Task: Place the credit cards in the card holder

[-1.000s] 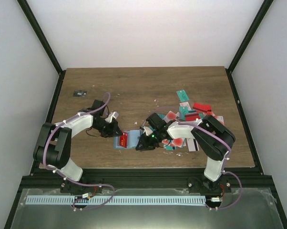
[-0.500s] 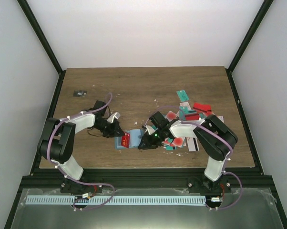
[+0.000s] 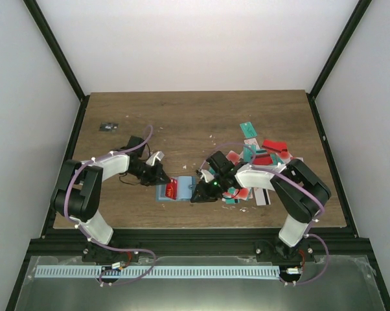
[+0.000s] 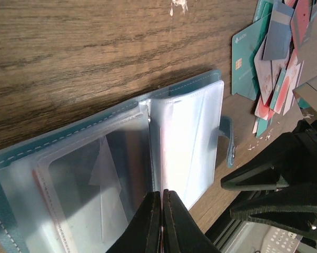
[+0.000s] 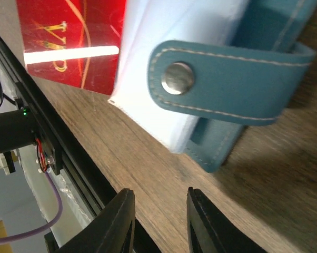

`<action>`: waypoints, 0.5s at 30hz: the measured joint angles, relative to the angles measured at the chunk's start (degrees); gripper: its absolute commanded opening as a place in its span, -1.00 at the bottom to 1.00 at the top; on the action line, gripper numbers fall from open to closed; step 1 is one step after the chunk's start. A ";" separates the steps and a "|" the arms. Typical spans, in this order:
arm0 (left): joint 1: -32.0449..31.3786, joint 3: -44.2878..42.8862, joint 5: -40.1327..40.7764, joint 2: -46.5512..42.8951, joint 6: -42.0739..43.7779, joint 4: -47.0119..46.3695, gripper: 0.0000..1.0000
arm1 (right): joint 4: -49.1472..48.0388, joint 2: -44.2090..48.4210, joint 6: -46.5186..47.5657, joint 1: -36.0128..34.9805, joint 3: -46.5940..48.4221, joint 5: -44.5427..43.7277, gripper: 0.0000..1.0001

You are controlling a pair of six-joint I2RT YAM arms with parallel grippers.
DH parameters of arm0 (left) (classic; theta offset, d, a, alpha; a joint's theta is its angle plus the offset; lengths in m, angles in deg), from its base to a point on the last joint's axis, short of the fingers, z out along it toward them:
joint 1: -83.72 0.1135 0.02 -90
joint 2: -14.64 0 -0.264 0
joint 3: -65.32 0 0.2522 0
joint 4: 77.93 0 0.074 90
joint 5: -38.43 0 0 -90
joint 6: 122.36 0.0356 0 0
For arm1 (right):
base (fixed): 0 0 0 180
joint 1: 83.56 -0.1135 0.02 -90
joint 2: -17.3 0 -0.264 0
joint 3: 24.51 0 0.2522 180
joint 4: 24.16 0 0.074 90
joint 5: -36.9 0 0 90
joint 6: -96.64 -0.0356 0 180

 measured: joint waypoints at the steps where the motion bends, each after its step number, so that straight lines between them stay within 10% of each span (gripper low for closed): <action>1: 0.00 0.00 -0.02 0.00 0.07 -0.13 -0.92 | 0.02 0.00 0.00 0.26 -0.22 -0.04 -0.40; 15: 0.00 0.00 -1.51 0.00 0.15 -2.60 -0.92 | -1.49 -0.44 -1.27 2.05 -2.14 -1.07 -0.41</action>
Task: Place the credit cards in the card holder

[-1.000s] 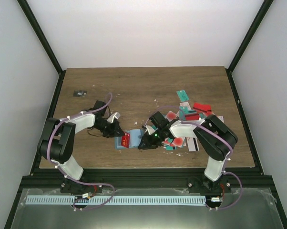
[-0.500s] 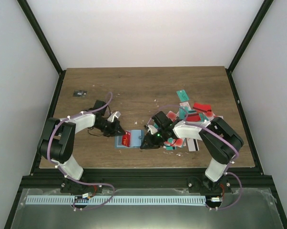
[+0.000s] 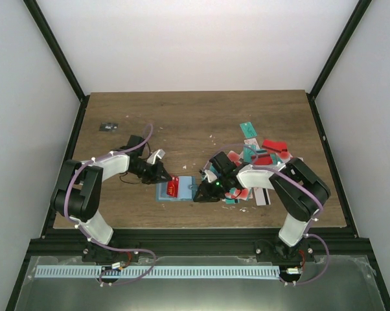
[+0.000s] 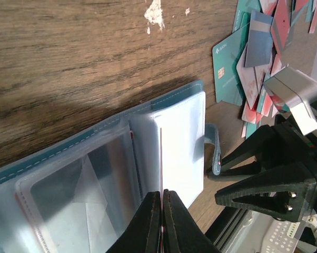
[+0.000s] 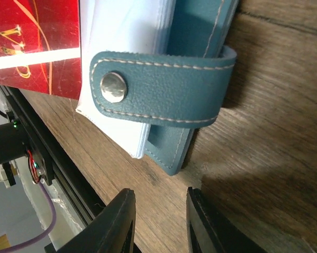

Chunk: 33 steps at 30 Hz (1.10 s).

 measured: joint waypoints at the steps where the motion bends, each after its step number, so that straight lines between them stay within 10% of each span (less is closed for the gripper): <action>1: 0.00 0.02 -0.09 0.00 0.00 -0.28 -0.92 | -0.28 -0.17 -0.07 0.02 0.00 0.00 -0.41; 33: -0.74 2.67 -3.21 2.10 -0.92 -8.35 -0.92 | -4.96 -4.87 -0.46 0.81 2.49 2.51 -0.43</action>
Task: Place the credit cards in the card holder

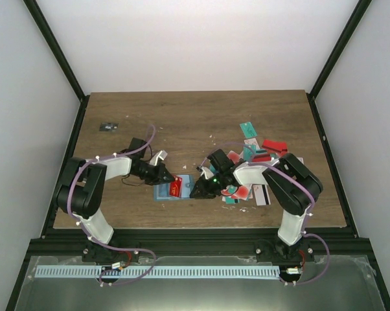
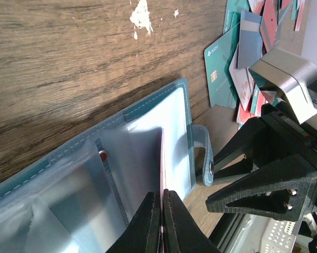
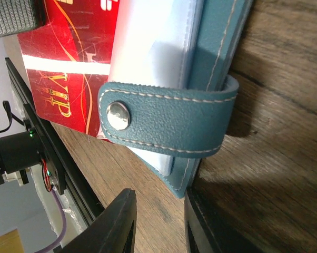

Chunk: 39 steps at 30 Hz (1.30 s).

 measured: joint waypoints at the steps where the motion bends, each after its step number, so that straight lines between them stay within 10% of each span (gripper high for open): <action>1: -0.09 0.17 0.00 0.00 -0.20 -0.39 -0.92 | -0.02 -0.04 0.00 0.02 0.00 0.11 -0.43; 39: -1.25 4.70 4.85 -1.25 -10.40 -10.38 -0.92 | -1.77 -0.33 -2.97 0.37 -0.63 1.20 -0.45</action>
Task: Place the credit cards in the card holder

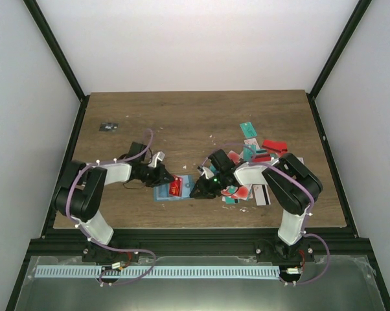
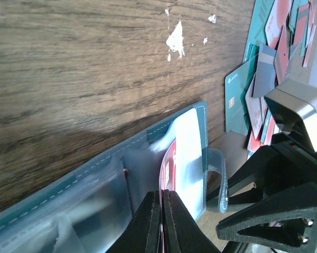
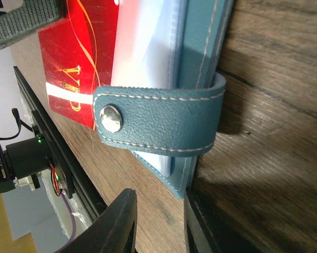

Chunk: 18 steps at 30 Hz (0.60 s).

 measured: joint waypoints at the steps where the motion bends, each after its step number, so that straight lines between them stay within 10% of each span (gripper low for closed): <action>1: 0.00 0.74 0.07 -0.35 -0.66 -0.94 -0.92 | -0.13 0.04 -0.11 0.00 -0.09 0.00 -0.45; 18: -2.38 5.20 3.96 -1.64 -10.38 -11.45 -0.92 | -2.58 -0.42 -3.26 0.28 -0.96 1.66 -0.48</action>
